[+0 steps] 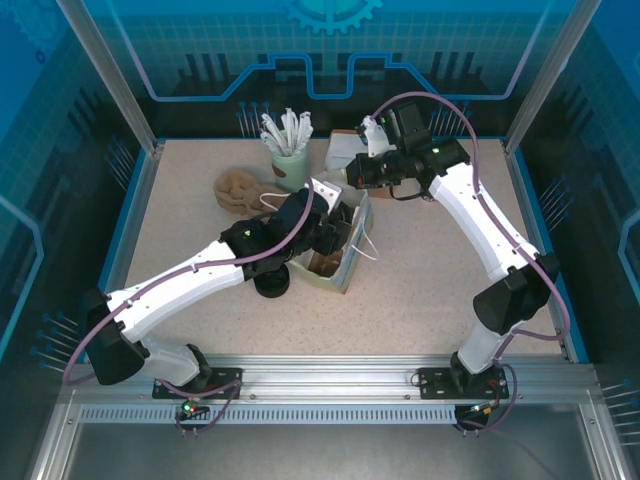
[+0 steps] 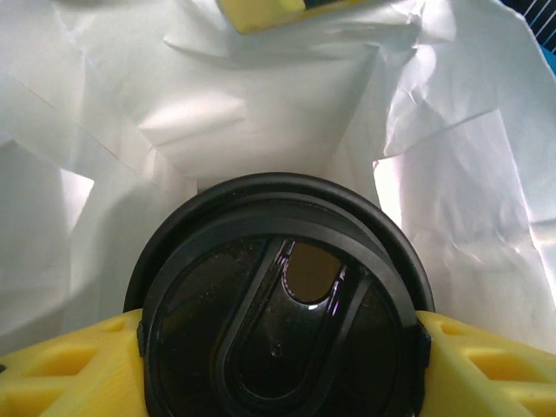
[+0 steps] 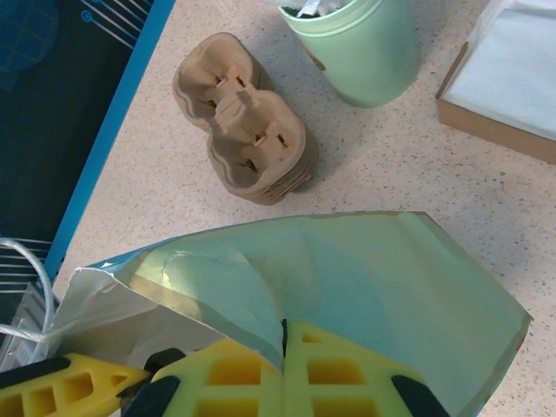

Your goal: Pack the takeout coffee

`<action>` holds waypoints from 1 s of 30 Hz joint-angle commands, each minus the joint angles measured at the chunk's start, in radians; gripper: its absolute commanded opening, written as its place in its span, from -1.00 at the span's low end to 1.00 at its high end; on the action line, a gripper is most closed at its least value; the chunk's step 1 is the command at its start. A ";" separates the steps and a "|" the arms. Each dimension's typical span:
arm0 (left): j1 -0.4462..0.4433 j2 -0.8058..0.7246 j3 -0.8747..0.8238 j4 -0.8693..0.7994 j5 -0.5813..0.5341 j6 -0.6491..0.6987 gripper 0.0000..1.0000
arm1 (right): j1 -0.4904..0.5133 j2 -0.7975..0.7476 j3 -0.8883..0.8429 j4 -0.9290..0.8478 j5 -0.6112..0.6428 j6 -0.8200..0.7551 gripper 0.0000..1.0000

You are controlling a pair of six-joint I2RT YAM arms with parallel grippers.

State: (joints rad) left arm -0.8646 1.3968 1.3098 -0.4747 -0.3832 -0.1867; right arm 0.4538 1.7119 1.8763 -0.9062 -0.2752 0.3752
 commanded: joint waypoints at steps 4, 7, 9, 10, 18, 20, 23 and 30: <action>0.008 0.002 -0.023 0.025 -0.072 -0.069 0.32 | 0.014 -0.013 0.003 0.025 -0.083 -0.022 -1.00; 0.007 -0.002 -0.052 0.047 -0.081 -0.073 0.32 | 0.014 -0.033 -0.030 0.043 -0.092 -0.029 -1.00; 0.006 -0.005 -0.074 0.074 -0.083 -0.067 0.31 | 0.014 -0.044 -0.048 0.048 -0.095 -0.028 -1.00; 0.007 -0.004 -0.082 0.082 -0.087 -0.066 0.30 | 0.014 -0.049 -0.053 0.050 -0.097 -0.027 -1.00; 0.007 0.017 -0.106 0.126 -0.156 -0.076 0.27 | 0.014 -0.063 -0.092 0.125 -0.171 -0.023 -1.00; 0.007 0.023 -0.106 0.126 -0.161 -0.087 0.27 | 0.016 -0.050 -0.072 0.115 -0.188 -0.036 -1.00; 0.006 0.024 -0.120 0.139 -0.159 -0.093 0.27 | 0.016 -0.043 -0.058 0.108 -0.198 -0.044 -1.00; 0.007 0.032 -0.160 0.187 -0.172 -0.084 0.27 | 0.019 -0.058 -0.070 0.119 -0.205 -0.041 -1.00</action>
State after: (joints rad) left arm -0.8646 1.4132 1.1694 -0.3336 -0.5137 -0.2577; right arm 0.4572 1.6718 1.7821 -0.8131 -0.4324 0.3462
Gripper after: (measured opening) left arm 0.658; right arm 0.034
